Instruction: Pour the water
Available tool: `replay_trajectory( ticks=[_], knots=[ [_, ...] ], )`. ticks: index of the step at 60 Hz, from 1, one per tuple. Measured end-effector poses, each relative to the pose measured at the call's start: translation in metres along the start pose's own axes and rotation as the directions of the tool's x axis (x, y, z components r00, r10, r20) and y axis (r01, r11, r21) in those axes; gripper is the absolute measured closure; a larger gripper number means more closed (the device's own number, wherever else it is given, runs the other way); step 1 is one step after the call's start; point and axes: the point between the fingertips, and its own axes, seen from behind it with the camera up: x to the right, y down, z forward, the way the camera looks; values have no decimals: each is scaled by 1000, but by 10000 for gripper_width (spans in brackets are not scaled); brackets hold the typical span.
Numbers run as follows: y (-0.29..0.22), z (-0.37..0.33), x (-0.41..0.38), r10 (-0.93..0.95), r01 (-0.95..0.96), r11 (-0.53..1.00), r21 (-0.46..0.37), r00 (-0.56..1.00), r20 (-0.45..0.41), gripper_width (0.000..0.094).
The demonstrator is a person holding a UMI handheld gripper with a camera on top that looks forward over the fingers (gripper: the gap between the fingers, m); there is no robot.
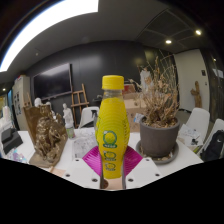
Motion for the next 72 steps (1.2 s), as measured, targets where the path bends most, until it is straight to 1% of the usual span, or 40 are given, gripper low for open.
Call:
replay_trajectory(
  ticks=[4, 12, 24, 27, 30, 34, 37, 38, 40, 41, 42, 44, 45, 49, 60, 72],
  knots=[
    [39, 8, 29, -72, 70, 997, -46, 996, -46, 694],
    [104, 21, 60, -120, 108, 983, -149, 990, -77, 694],
    [165, 25, 79, -122, 98, 970, -225, 988, -94, 690],
    [164, 23, 80, -111, 90, 977, -196, 989, -100, 684],
    [165, 23, 79, -107, 86, 978, -189, 989, -102, 596],
    [166, 21, 78, -109, 89, 979, -181, 988, -106, 516],
    [168, 21, 79, -102, 79, 977, -196, 989, -109, 452],
    [170, 20, 80, -97, 72, 975, -208, 989, -111, 404],
    [175, 16, 80, -86, 57, 971, -233, 989, -117, 262],
    [177, 14, 79, -81, 50, 969, -244, 990, -117, 135],
    [177, 12, 78, -76, 45, 967, -251, 990, -118, 62],
    [175, 6, 77, -73, 38, 965, -260, 990, -124, 105],
    [175, 5, 77, -73, 38, 965, -260, 989, -129, 113],
    [166, -16, 74, -89, 47, 964, -262, 984, -152, 66],
    [145, -100, 35, -107, 49, 948, -314, 980, -168, 78],
    [118, -221, -28, -145, 80, 940, -333, 974, -174, 75]
  ],
)
